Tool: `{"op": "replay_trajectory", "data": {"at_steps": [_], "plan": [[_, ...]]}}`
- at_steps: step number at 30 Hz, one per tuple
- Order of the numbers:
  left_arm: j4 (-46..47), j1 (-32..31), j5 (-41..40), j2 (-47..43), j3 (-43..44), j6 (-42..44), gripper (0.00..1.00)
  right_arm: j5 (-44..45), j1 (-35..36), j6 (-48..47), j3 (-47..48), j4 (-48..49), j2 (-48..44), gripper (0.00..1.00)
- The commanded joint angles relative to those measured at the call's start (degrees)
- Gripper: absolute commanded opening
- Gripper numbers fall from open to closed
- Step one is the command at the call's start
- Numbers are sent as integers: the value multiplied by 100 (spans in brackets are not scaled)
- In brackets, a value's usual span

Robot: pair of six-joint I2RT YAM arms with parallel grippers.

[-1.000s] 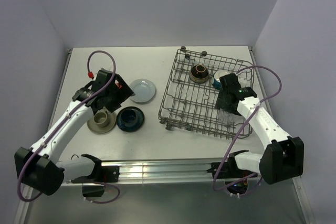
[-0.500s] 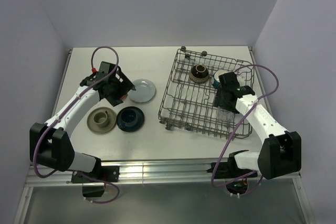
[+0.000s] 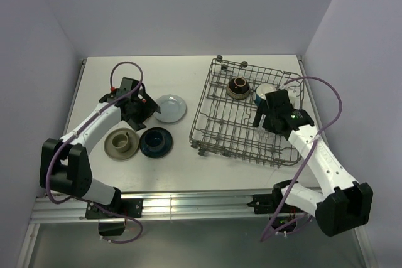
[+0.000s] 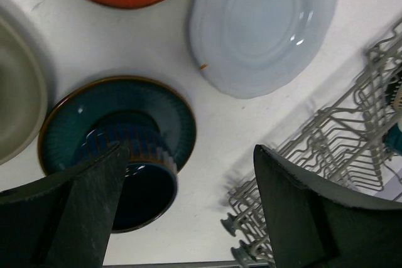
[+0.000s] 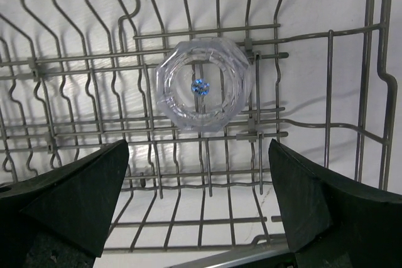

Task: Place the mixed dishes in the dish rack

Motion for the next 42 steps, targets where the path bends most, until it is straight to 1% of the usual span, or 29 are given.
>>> {"op": "replay_trajectory", "data": {"at_steps": [1,5,12,18,26,29,32,33,34,35,38,41,42], "plan": [[52,12,-34,-446,-253,1,86,113,157,97,233,-267,-280,100],[43,-5,10,-841,-491,-79,84,166,289,158,312,-364,-508,100],[-212,-189,-262,-974,-526,-359,82,297,667,378,427,-583,-895,100],[-194,-664,-455,-640,-491,-623,79,517,1045,536,611,-829,-1070,100],[-53,-796,-526,-183,-588,-852,76,702,1327,642,822,-1076,-1238,100],[8,-866,-631,-7,-588,-913,73,720,1353,642,831,-1093,-1273,100],[52,-910,-684,239,-544,-922,65,737,1388,660,831,-1111,-1273,100],[78,-937,-667,300,-526,-896,60,729,1406,660,822,-1111,-1282,100],[104,-945,-649,414,-526,-887,56,737,1423,660,822,-1111,-1291,100],[166,-954,-640,459,-535,-887,48,737,1450,668,814,-1111,-1299,100],[228,-1007,-675,591,-561,-896,44,799,1494,677,822,-1172,-1326,100],[263,-1025,-684,600,-596,-870,32,834,1520,677,831,-1208,-1370,100],[280,-1025,-675,565,-631,-870,25,843,1538,686,848,-1234,-1379,100]]}}
